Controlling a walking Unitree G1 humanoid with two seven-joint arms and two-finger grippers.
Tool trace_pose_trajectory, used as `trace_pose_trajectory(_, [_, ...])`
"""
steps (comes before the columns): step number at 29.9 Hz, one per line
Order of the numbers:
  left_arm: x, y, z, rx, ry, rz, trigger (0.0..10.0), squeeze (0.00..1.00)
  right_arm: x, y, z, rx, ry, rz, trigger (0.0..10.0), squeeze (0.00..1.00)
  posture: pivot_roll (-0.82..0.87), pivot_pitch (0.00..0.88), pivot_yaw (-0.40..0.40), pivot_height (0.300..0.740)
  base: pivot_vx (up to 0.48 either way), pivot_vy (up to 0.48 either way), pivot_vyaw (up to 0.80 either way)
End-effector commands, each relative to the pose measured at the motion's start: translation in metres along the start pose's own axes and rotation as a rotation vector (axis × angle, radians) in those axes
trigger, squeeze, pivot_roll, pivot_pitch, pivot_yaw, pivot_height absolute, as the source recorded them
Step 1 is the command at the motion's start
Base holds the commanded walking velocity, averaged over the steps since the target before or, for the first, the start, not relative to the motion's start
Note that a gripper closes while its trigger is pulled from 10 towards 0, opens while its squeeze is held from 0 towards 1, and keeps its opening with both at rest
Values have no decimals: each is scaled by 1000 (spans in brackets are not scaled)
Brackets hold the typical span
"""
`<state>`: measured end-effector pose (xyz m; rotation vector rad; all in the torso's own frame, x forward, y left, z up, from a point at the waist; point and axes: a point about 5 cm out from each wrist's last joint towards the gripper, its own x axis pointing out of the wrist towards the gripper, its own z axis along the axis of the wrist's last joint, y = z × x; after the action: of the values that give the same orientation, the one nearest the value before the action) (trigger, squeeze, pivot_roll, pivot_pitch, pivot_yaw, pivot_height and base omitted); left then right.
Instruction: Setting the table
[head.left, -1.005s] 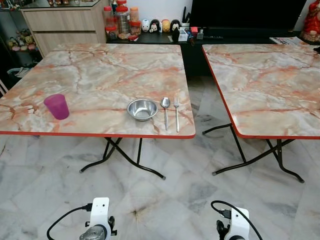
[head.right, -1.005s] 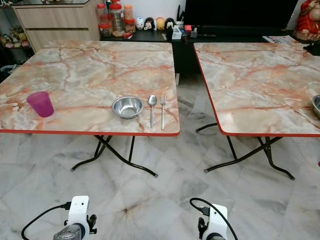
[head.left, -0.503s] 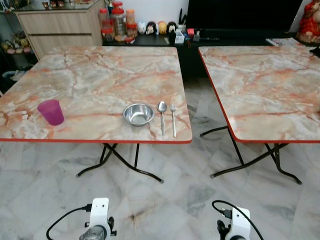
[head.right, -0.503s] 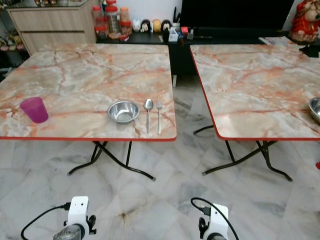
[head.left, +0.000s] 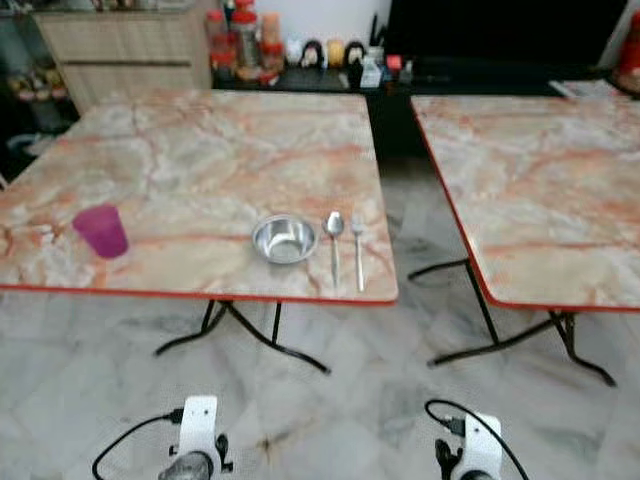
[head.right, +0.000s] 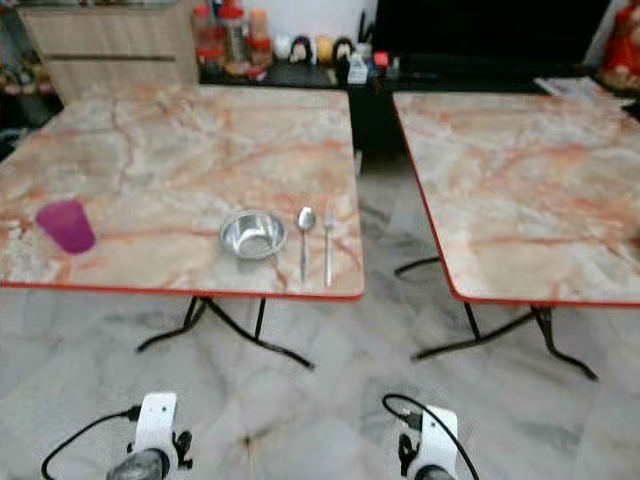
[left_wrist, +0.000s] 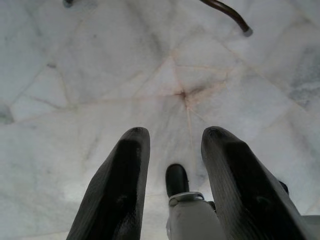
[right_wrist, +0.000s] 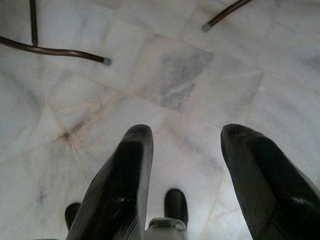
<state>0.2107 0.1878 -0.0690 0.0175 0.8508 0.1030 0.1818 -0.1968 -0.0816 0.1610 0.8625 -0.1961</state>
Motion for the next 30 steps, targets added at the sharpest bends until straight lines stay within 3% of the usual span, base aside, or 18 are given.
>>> trace_pose_trajectory(1, [0,-1,-2,-11,13,5,10000,0,0,-3,-1,-3,6,-9,10000,0,-1,0,-21,725,334,0,0])
trace_pose_trajectory(25, [0,0,-4,23,20,2,10000,0,0,-2,0,-20,7,10,10000,0,1,0,-19,725,354,0,-62])
trace_pose_trajectory(30, [-1,5,-6,32,25,34,10000,0,0,0,0,-32,10,20,10000,0,14,0,-26,725,60,0,0])
